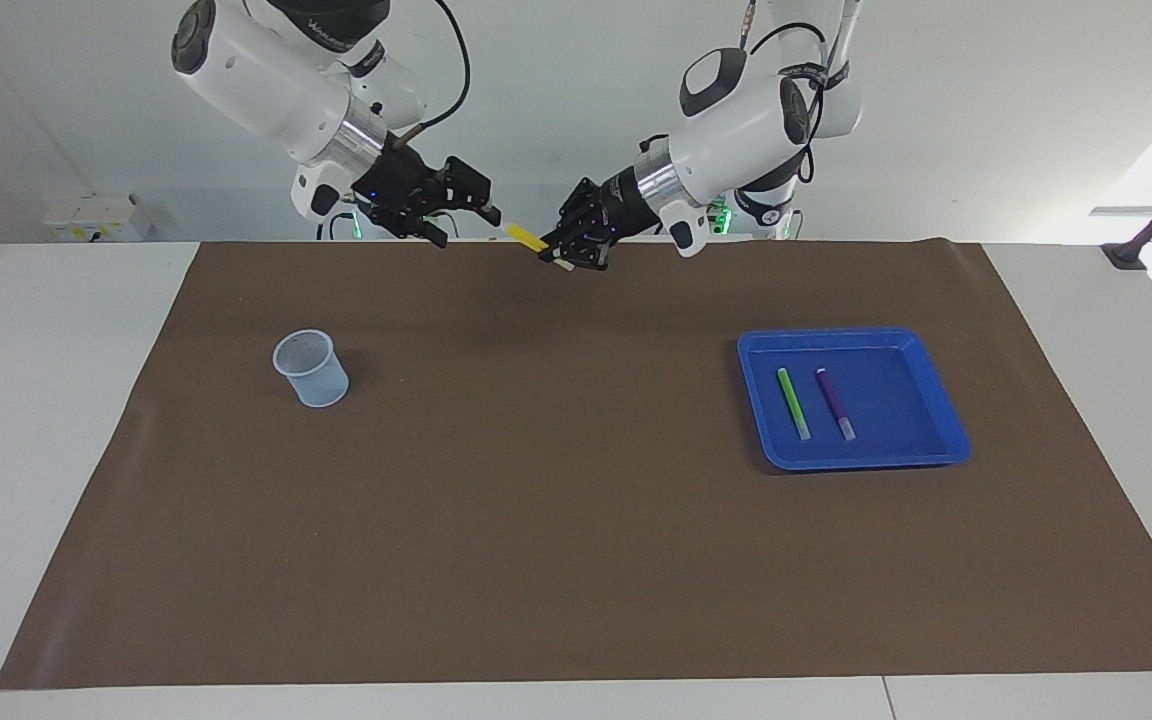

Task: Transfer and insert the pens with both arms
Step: 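Grasp the yellow pen with the right gripper while the left gripper opens, then insert the yellow pen into the cup while the left gripper returns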

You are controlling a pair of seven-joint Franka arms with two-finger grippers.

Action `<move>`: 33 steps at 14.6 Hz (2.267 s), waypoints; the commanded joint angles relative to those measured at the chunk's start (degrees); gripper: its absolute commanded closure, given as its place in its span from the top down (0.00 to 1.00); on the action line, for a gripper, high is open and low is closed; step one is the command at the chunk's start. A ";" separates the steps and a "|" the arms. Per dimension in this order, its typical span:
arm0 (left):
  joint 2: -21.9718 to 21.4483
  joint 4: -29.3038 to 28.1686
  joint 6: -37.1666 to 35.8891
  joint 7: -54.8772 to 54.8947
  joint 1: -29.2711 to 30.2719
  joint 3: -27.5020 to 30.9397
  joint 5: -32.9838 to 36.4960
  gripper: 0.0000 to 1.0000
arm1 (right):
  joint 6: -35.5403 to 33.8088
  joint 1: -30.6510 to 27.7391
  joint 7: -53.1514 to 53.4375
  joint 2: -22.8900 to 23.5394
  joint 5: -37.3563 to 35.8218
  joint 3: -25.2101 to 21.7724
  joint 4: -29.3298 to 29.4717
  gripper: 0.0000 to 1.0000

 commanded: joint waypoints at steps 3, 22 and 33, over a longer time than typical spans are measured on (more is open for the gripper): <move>-2.35 -2.40 2.36 -0.50 -0.80 0.58 -2.62 0.00 | 2.15 0.82 0.53 -2.13 1.24 0.07 -3.21 0.73; -2.70 -3.10 4.12 -0.41 -0.89 0.49 -4.29 0.00 | 1.53 0.73 2.12 -2.04 1.85 0.95 -2.68 0.00; -3.67 -3.89 6.94 0.20 -0.54 1.02 -3.77 1.00 | -9.35 -1.64 -14.12 -2.04 -19.91 0.42 0.92 0.00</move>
